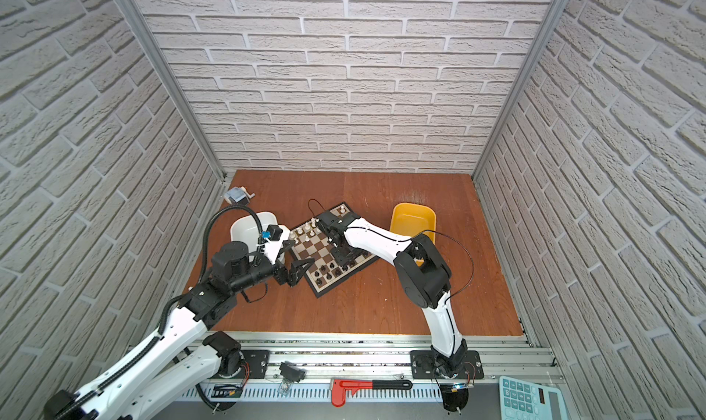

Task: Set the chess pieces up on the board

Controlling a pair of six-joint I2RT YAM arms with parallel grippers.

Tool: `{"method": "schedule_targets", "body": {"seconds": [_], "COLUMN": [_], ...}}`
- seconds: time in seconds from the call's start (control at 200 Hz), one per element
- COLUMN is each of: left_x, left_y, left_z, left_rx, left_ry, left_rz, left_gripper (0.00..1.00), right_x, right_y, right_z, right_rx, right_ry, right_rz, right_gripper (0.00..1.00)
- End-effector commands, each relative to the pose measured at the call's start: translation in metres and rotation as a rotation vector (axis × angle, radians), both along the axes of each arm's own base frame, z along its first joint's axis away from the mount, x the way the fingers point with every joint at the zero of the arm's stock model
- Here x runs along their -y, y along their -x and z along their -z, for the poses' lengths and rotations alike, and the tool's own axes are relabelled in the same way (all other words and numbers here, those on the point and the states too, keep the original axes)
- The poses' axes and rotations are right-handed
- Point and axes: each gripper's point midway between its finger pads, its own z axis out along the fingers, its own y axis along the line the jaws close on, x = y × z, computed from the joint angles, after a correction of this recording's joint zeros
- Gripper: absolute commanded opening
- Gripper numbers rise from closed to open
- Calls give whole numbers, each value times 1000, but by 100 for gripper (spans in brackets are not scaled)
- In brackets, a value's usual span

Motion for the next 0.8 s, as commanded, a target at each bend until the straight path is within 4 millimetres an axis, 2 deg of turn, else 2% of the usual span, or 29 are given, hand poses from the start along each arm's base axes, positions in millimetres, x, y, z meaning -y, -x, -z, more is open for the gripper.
{"method": "schedule_targets", "body": {"seconds": [0.0, 0.09, 0.14, 0.165, 0.275, 0.4, 0.55, 0.68, 0.795], "left_x": [-1, -4, -5, -5, -4, -3, -2, -3, -2], "left_y": [-5, -9, -11, -13, -17, -19, -19, -20, -19], "left_z": [-16, -17, -18, -20, -20, -16, -15, -15, -15], "left_rx": [55, 52, 46, 45, 27, 5, 4, 5, 7], "left_ry": [26, 32, 43, 54, 69, 70, 71, 70, 73], "left_rz": [-16, -44, -59, -67, -71, -66, -61, -63, -59], "left_gripper": [98, 99, 98, 98, 98, 98, 98, 98, 98], "right_x": [16, 42, 66, 85, 154, 205, 243, 248, 253], "right_y": [-23, -39, -50, -55, -69, -73, -70, -67, -64], "right_z": [-58, -93, -104, -107, -104, -81, -60, -41, -25], "right_rx": [154, 262, 313, 334, 391, 412, 397, 324, 297], "right_ry": [-24, -64, -100, -124, -201, -224, -139, -125, -207], "right_rz": [74, 155, 223, 281, 507, 762, 1106, 1319, 1479], "right_gripper": [41, 52, 60, 63, 74, 82, 83, 85, 85]}}
